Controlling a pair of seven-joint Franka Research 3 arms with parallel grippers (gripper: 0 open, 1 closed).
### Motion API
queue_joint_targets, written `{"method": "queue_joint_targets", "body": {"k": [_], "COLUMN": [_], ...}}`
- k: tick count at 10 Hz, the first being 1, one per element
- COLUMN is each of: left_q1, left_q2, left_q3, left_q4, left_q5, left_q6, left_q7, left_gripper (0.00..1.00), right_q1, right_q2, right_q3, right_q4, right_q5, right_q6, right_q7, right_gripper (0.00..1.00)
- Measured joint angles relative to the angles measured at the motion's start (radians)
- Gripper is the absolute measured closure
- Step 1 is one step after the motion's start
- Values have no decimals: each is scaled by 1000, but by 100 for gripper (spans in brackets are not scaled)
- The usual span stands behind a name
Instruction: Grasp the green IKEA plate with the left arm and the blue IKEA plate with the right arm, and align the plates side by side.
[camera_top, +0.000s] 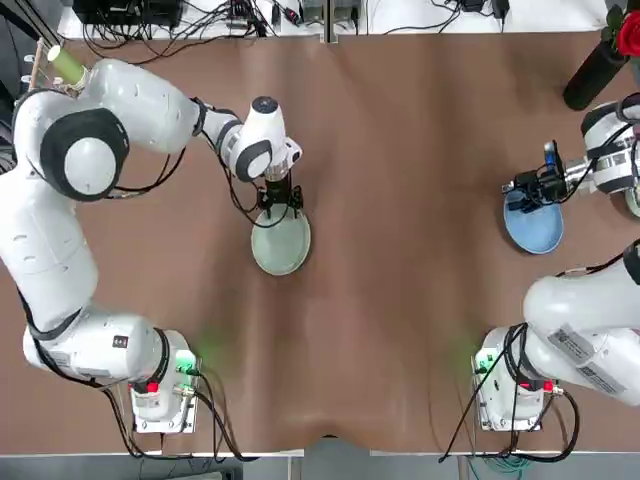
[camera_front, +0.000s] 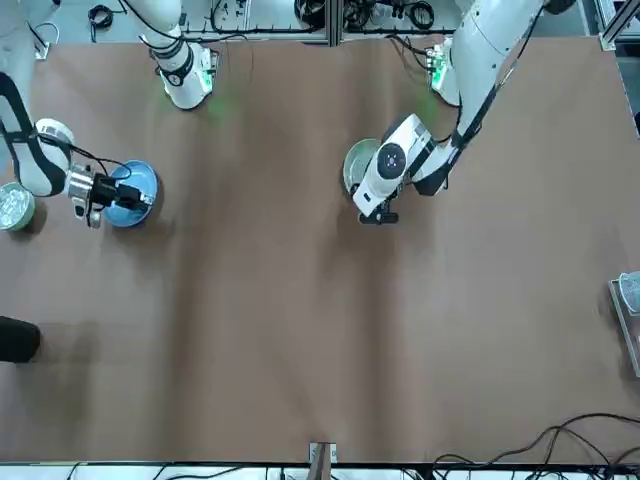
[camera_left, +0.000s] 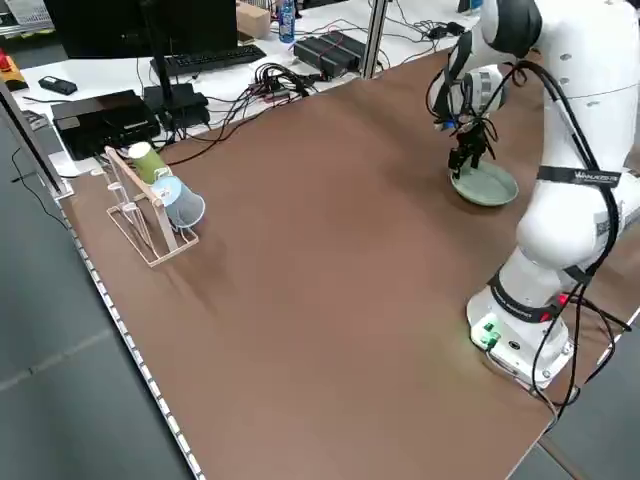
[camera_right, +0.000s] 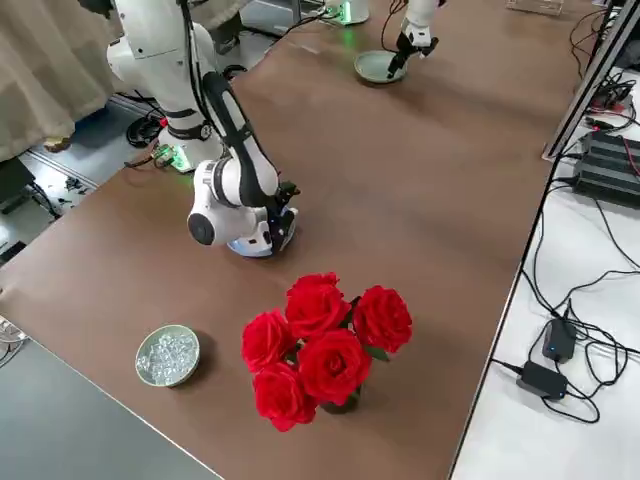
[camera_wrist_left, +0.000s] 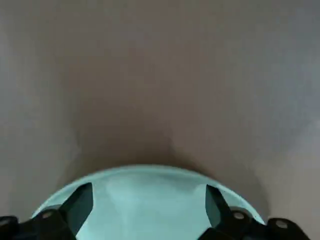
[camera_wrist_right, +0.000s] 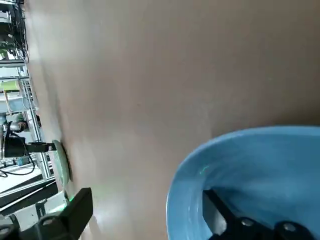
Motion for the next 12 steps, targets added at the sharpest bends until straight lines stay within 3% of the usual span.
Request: {"method": "queue_joint_targets", "body": {"k": [4,8,12], "left_q1": [-16,-171,-208], "left_q2": [84,168,252], "left_q3": [13,145,160], "left_q4": [145,352,509], "left_q5": [49,52,52], "left_q6": [0,0,0], "left_q7": [0,0,0], "left_gripper": [0,0,0], "right_q1": [84,199,316], "right_q2": [8,14,18], "right_q3": [4,6,7], "right_q4": [0,1,2], "right_q5": [84,211,336], "right_q6": [1,6,18], "right_q7": [-2,-4,-6], "right_gripper": [2,2,2]}}
